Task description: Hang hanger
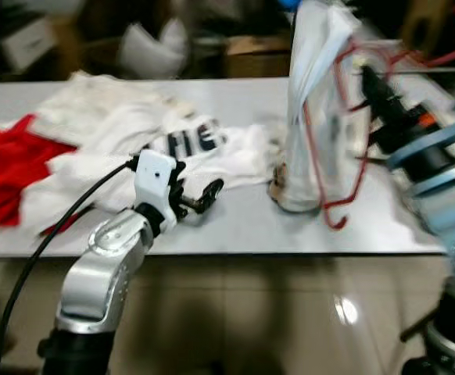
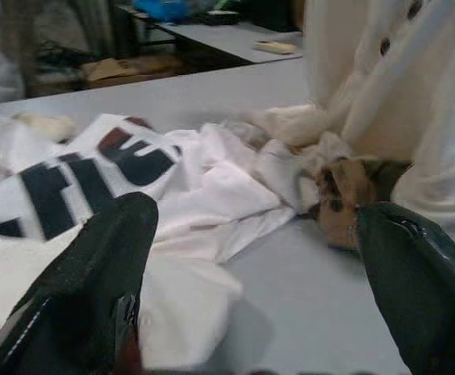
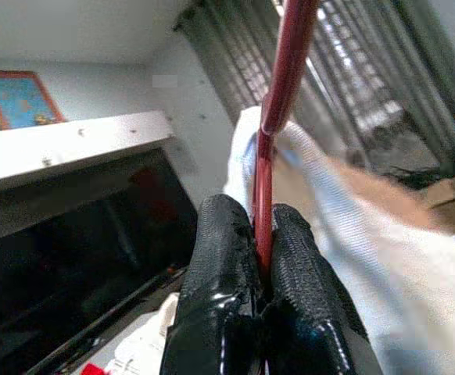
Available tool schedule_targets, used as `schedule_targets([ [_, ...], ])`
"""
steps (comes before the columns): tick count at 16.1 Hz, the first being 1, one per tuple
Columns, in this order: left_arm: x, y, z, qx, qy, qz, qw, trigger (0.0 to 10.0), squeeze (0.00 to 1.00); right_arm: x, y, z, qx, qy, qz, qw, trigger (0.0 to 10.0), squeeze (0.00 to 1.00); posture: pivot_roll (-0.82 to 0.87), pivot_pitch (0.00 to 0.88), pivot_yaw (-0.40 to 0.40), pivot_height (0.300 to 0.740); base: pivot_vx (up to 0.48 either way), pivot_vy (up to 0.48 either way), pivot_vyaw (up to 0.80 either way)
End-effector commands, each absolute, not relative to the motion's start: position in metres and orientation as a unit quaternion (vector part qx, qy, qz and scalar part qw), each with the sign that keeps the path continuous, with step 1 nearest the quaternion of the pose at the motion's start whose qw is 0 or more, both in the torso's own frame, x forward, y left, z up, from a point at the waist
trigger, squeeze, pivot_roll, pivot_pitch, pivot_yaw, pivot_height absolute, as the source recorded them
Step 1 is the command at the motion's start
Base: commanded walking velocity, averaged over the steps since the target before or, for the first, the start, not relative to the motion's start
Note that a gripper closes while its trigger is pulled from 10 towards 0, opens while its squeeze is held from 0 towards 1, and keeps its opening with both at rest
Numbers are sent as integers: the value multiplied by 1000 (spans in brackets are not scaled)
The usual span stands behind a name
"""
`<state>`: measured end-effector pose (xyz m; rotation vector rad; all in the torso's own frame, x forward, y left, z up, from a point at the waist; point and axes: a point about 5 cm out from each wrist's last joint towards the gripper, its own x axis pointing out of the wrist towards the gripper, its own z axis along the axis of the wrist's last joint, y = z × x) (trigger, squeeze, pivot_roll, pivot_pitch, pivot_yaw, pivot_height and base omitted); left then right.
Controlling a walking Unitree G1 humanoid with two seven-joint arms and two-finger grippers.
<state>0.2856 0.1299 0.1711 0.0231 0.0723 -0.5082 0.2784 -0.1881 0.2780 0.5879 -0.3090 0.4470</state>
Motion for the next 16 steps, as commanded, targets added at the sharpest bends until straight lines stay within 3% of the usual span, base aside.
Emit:
schedule_targets([
  [1,288,132,176,20,25,-240,970,10000,1000,273,-186,288,277,-170,238,915,10000,0,-161,0,47,740,0,0,800],
  [7,289,134,180,18,7,-238,971,10000,1000,257,-192,315,201,-220,257,919,10000,0,-168,0,65,740,0,0,800],
  [16,288,127,191,34,-38,-247,968,10000,902,242,-187,388,126,-339,283,888,10000,0,-170,0,55,740,0,0,800],
])
